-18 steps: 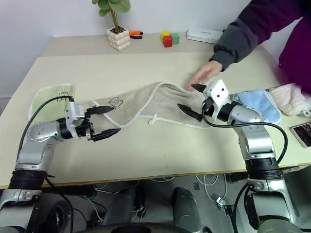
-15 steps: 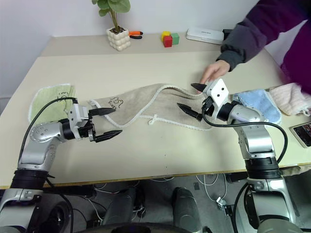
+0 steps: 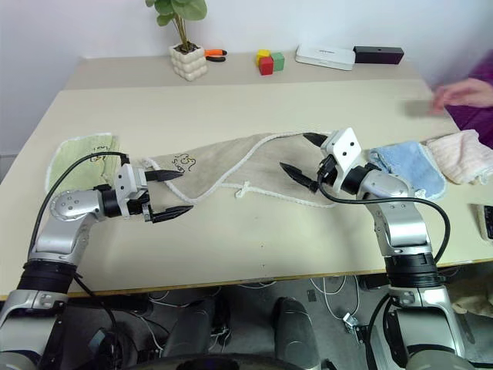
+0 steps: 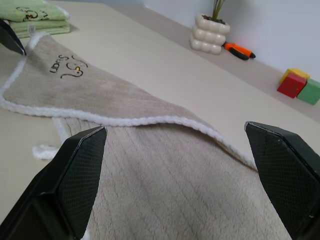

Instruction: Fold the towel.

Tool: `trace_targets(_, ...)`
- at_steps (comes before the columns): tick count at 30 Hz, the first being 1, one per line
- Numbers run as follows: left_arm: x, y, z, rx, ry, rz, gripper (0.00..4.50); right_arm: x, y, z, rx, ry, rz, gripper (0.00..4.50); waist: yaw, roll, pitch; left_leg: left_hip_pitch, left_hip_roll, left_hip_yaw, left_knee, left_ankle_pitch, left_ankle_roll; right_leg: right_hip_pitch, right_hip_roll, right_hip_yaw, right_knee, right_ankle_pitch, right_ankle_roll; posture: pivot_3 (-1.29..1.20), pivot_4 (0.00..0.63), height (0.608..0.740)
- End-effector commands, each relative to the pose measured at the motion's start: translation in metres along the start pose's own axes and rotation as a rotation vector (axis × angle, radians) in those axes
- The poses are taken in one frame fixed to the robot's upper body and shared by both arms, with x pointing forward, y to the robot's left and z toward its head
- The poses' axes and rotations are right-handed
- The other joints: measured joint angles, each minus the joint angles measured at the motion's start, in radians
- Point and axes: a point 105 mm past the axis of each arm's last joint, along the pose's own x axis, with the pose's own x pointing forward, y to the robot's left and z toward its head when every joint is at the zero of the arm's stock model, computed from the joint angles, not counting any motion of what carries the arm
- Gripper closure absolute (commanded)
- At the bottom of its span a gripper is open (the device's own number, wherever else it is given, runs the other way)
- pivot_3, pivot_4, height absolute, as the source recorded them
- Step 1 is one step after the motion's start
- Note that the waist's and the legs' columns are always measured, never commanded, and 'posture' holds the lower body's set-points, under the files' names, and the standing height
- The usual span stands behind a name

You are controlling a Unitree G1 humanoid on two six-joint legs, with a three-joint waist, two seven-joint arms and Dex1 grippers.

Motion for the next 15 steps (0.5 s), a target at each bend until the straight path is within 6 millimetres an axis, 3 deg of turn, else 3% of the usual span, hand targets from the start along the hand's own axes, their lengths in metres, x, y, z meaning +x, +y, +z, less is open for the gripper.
trace_targets(1,0.001,0.000,0.003,0.039,0.005,-0.014,0.04,0.002,0.001,0.017,-0.042,-0.055,-0.006,0.00,-0.001,0.000,0.000,0.000,0.000,0.000,0.000,0.000,0.000,0.000,0.000,0.000,0.000,0.000,0.000,0.00,0.150,0.740)
trace_targets(8,0.004,-0.003,-0.016,0.075,0.105,-0.033,0.04,0.009,0.009,0.016,-0.033,-0.071,-0.004,0.00,0.000,0.000,0.000,0.000,0.000,0.000,0.000,0.000,0.000,0.000,0.000,0.000,0.000,0.000,0.000,0.00,0.150,0.740)
trace_targets(15,0.020,-0.011,-0.029,0.110,0.155,-0.051,0.04,0.006,0.015,0.016,-0.018,-0.078,-0.012,0.00,0.003,0.000,0.000,0.000,0.000,0.000,0.000,0.000,0.000,0.001,0.000,0.000,0.000,0.000,0.000,0.00,0.150,0.740)
